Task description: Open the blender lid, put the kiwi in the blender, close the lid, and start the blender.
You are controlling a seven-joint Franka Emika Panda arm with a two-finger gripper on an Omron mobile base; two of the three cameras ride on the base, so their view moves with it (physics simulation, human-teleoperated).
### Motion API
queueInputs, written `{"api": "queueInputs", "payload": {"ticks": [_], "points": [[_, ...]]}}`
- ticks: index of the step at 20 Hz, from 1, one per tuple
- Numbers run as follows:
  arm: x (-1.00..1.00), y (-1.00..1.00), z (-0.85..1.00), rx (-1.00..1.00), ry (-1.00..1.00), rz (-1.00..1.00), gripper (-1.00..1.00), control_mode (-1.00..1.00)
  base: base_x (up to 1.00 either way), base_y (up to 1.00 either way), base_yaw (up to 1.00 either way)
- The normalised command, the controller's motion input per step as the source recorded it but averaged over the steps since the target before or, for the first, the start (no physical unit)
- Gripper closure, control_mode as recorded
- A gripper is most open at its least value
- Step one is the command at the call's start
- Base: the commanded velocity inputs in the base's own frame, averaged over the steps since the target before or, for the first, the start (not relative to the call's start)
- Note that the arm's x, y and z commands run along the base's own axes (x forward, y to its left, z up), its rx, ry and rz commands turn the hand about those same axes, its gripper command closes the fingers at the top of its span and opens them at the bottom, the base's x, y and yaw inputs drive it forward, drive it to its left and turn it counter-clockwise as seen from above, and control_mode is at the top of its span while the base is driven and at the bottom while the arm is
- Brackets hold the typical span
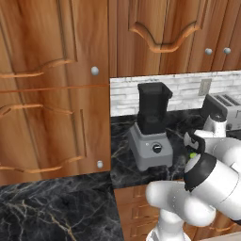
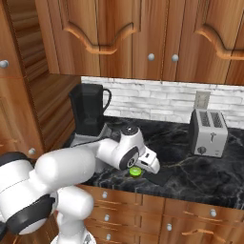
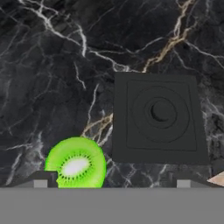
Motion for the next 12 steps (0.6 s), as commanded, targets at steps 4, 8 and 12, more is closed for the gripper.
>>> {"api": "queueInputs", "payload": {"ticks": [4,8,12], "points": [[0.0,0.28,-0.09,0.1,0.11,-0.17,-1.0,-1.0,0.0,0.0,0.0],[0.0,0.0,-0.1,0.17,0.04,-0.1,-1.0,-1.0,0.0,0.0,0.0],[0.08,-0.02,-0.07,0.21,0.01,-0.01,-1.0,-1.0,0.0,0.0,0.0]]}}
